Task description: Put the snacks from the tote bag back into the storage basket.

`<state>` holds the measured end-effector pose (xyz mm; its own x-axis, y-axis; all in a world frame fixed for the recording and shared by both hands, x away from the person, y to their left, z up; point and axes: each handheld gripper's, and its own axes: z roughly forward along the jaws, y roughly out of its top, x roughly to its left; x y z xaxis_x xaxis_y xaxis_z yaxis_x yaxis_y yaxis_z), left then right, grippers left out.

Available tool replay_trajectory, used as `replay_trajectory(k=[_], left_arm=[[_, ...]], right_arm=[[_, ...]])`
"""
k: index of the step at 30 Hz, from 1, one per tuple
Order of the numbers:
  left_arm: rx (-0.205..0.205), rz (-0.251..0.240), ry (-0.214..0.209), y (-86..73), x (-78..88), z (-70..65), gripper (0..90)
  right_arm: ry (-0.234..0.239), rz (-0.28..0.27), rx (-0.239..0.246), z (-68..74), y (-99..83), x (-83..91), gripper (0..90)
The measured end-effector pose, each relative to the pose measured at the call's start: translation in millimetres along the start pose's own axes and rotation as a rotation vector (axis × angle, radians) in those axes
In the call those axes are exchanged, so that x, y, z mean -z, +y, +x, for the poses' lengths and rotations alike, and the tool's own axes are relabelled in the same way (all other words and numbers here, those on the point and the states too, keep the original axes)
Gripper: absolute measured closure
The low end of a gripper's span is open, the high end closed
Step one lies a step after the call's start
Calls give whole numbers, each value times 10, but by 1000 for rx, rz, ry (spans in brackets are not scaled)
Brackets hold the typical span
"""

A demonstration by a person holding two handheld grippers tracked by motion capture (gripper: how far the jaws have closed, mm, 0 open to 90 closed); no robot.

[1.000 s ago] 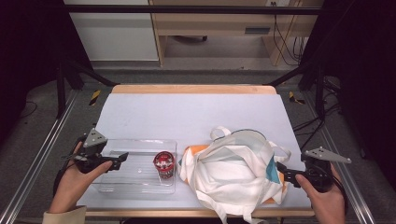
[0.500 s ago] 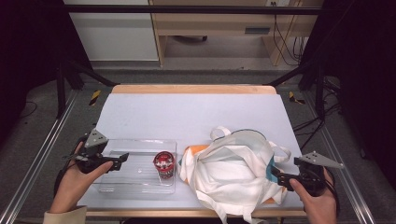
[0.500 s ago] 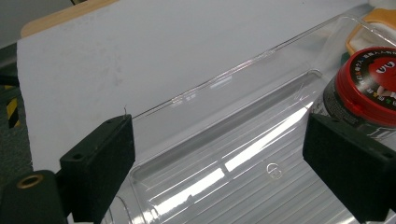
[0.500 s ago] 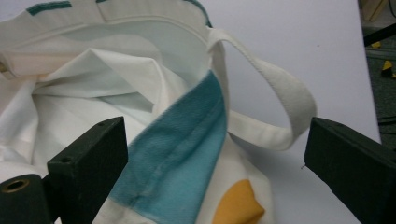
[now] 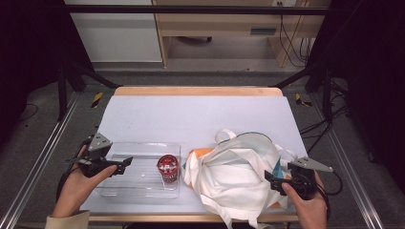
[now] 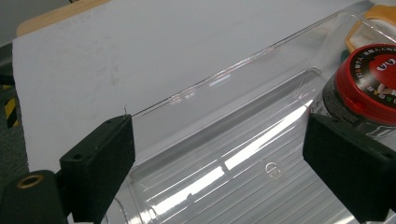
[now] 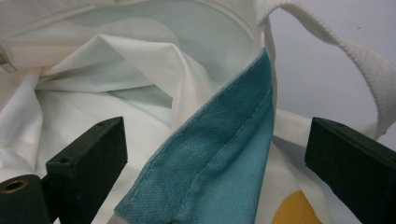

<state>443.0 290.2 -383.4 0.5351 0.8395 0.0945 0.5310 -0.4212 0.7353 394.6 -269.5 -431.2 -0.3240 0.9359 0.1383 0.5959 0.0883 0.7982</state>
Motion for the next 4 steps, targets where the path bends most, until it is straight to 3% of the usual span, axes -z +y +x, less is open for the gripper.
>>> replay_trajectory(k=[4], left_arm=[[-3, 1, -2, 8, -7, -7, 93]], right_arm=[[-3, -8, -6, 15, -31, -4, 58]])
